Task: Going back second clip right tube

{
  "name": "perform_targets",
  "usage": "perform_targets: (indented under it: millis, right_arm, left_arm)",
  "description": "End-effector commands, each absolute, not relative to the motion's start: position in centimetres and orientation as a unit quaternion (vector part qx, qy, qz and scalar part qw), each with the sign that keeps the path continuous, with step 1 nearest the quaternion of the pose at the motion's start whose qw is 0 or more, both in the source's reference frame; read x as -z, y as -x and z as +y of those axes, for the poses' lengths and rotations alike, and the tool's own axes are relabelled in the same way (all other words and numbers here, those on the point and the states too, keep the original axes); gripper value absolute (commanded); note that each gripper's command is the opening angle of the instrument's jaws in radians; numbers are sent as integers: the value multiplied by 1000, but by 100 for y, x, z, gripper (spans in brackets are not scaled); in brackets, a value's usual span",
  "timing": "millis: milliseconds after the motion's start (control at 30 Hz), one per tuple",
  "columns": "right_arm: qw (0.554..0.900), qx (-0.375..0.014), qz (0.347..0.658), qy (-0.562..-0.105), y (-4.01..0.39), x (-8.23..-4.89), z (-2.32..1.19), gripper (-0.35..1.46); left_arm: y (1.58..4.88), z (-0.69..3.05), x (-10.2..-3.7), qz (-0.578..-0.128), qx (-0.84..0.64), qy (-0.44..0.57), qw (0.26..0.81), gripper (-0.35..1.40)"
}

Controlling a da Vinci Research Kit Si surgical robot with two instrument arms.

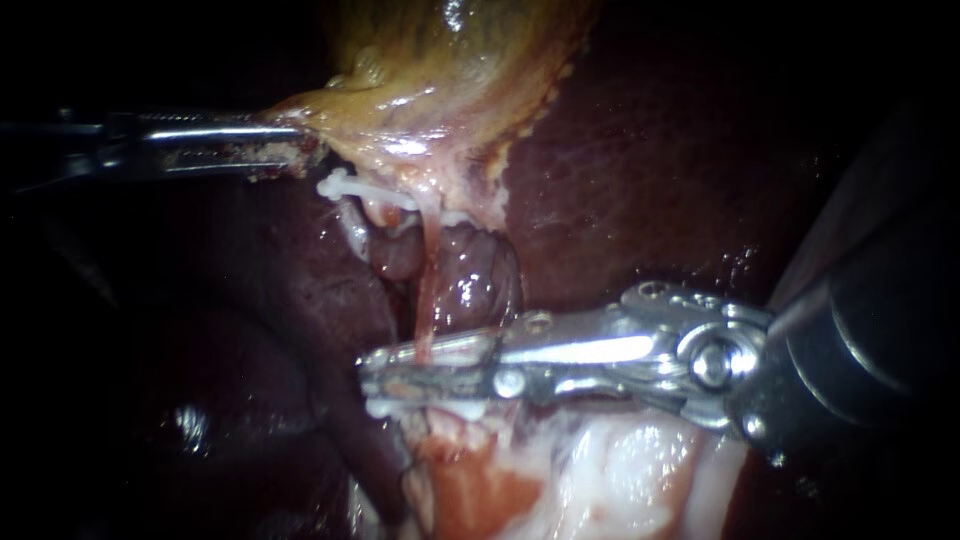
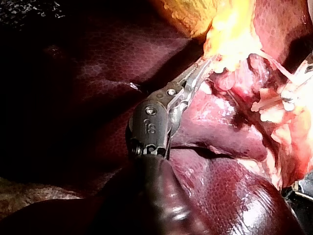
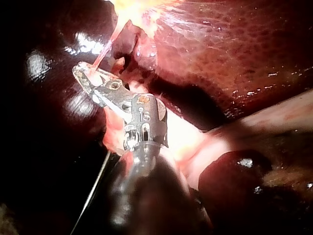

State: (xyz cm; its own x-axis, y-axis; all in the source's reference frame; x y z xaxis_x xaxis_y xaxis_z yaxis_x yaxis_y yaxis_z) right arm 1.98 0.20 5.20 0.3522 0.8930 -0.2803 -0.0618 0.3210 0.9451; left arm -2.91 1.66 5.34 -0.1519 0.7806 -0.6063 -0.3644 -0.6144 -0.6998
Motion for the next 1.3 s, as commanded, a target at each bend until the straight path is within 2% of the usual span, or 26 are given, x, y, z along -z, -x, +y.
perform_targets:
  millis: [33, 133, 233, 367, 567, 667, 833, 933, 1167, 1300]
  right_arm:
    - [679, -352, 447, -464, -199, -521, 19, -20]
    - [681, -349, 450, -460, -204, -526, 21, 28]
    - [687, -339, 458, -452, -209, -537, 23, 42]
    - [700, -315, 471, -435, -208, -555, 24, 46]
    - [757, -287, 482, -335, -202, -577, 33, 50]
    - [767, -271, 486, -320, -195, -578, 35, 50]
    - [777, -246, 498, -296, -188, -576, 36, 50]
    - [785, -215, 510, -279, -178, -573, 37, 50]
    - [797, -157, 532, -240, -113, -547, 56, 50]
    - [816, -128, 518, -222, -81, -531, 69, 50]
  left_arm:
    - [291, 166, -533, -200, -732, 521, 391, -35]
    - [291, 166, -533, -200, -732, 521, 391, -35]
    - [291, 166, -534, -200, -732, 521, 391, -35]
    - [292, 165, -534, -199, -732, 521, 391, -35]
    - [292, 165, -534, -199, -732, 521, 391, -35]
    - [292, 165, -534, -199, -732, 521, 391, -35]
    - [291, 165, -533, -199, -732, 521, 391, -35]
    - [291, 164, -533, -199, -732, 521, 391, -35]
    - [290, 164, -533, -199, -732, 521, 391, -35]
    - [291, 165, -533, -199, -732, 521, 391, -35]
